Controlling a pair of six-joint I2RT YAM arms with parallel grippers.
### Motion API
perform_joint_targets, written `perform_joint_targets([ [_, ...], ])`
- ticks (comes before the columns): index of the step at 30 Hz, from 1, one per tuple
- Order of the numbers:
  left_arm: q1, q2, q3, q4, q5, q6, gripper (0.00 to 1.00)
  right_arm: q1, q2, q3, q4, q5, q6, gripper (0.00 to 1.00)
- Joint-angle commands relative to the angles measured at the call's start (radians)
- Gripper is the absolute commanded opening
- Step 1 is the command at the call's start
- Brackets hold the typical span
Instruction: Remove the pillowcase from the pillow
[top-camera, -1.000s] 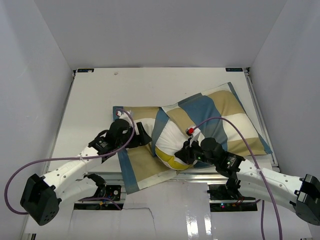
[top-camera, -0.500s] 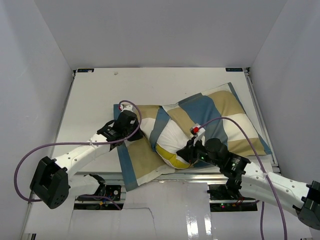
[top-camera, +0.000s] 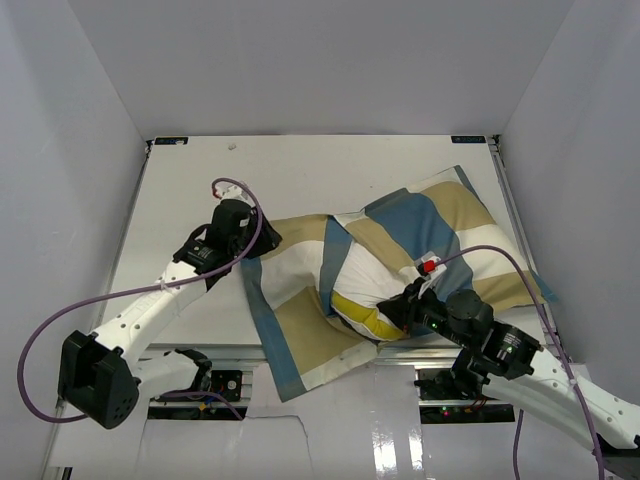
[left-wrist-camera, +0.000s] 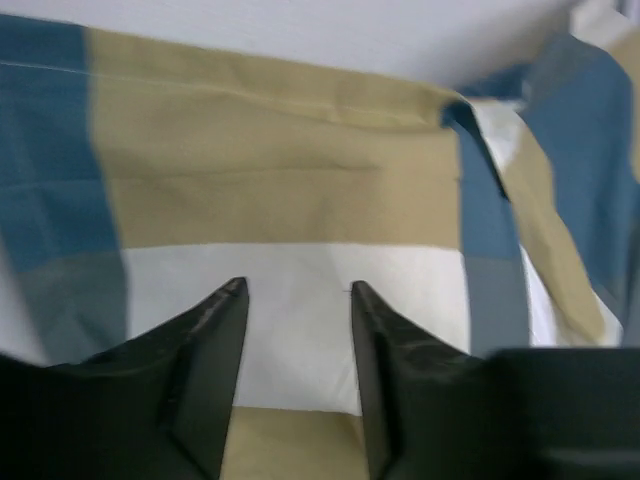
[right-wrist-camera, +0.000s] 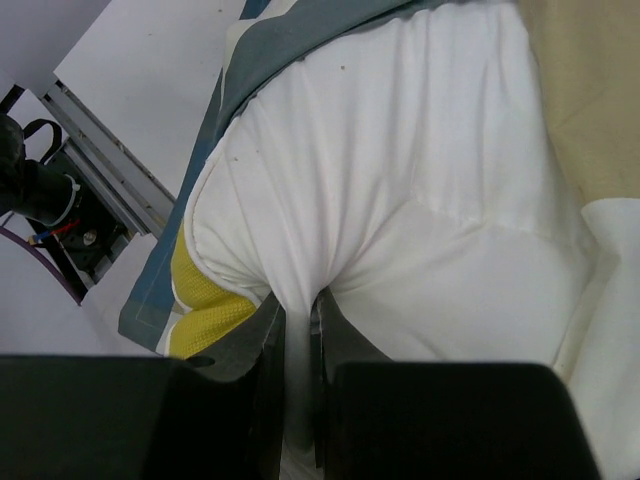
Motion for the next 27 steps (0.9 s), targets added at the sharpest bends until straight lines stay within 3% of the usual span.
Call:
perform_joint_targets([
  [1,-0.022,-0.057,-0.058,0.140,0.344,0.058,0.62,-0.001,0.012,0.079,0.074,0.030,-0.004,0.08],
  [5,-0.180,-0.059,-0.097,0.136,0.314,0.096,0.75,-0.001,0.085,0.077,0.129,0.010,-0.008,0.08],
  [12,-0.285,0.015,-0.123,0.175,0.274,0.069,0.78,-0.001,0.174,0.056,0.213,-0.013,-0.008,0.08],
  [13,-0.289,0.024,-0.129,0.175,0.257,0.066,0.75,-0.001,0.177,0.056,0.223,-0.013,-0.008,0.08],
  [17,-0.289,0.044,-0.149,0.163,0.172,0.022,0.32,-0.001,0.180,0.069,0.210,0.002,-0.007,0.08],
  [19,-0.289,0.050,-0.137,0.114,0.069,-0.002,0.18,0.001,0.162,0.075,0.203,0.007,-0.008,0.08],
  [20,-0.289,0.052,-0.121,0.098,0.043,-0.008,0.05,-0.001,0.152,0.077,0.187,0.005,-0.008,0.08],
  [21,-0.289,0.039,-0.117,0.081,0.012,-0.023,0.00,-0.001,0.140,0.080,0.175,0.007,-0.011,0.08],
  [27,-0.262,-0.011,-0.033,-0.020,-0.201,-0.058,0.00,-0.001,-0.010,0.088,0.074,0.028,-0.008,0.08],
])
